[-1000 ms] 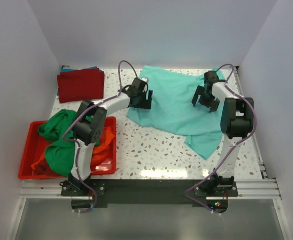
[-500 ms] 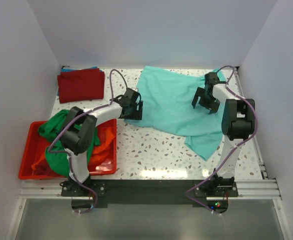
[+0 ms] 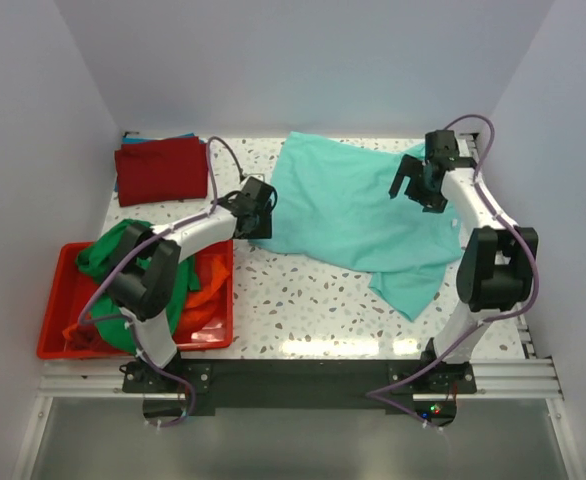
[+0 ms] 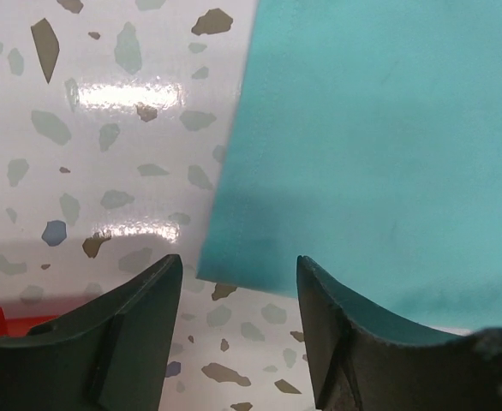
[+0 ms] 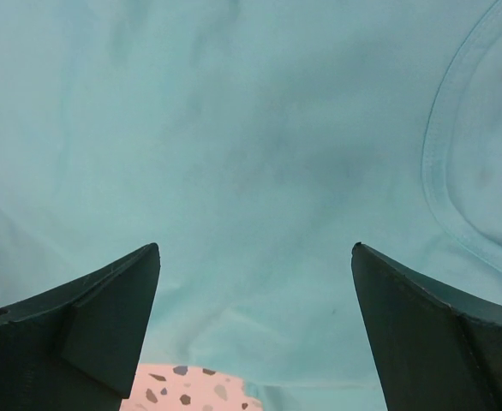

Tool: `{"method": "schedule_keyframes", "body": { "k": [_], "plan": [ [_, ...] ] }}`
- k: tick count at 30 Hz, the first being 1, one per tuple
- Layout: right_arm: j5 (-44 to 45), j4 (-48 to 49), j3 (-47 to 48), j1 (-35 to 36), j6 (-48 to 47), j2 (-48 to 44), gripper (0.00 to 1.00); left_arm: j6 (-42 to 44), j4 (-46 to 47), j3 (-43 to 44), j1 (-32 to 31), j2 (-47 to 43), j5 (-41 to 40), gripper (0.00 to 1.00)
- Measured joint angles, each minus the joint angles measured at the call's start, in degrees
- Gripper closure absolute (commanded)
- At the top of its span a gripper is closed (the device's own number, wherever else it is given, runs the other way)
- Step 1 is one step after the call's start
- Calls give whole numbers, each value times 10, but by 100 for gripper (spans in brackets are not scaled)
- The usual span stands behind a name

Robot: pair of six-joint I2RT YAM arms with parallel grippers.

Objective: Fold and stack the t-shirts
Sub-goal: Flatten the tshirt out

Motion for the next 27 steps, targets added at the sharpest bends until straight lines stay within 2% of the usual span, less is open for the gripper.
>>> {"method": "schedule_keyframes", "body": {
  "k": [6,11,19,22,26,27],
  "plan": [
    [-9,-5,-32,0,0,-57,3,-6,-3,-4,-1,16,4,41],
    [-10,-8,-55,0,0,-78,3,-7,8,-13,6,30,19,48],
    [-10,-13,-118,0,0,-124,3,-16,35,-24,30,35,40,69],
    [-10,-12,-147,0,1,-134,3,-16,49,-28,34,35,52,79],
    [-5,-13,-195,0,5,-148,3,-21,61,-30,37,35,78,98],
    [-3,-13,-207,0,7,-152,2,-22,63,-30,38,35,86,100]
  ]
}}
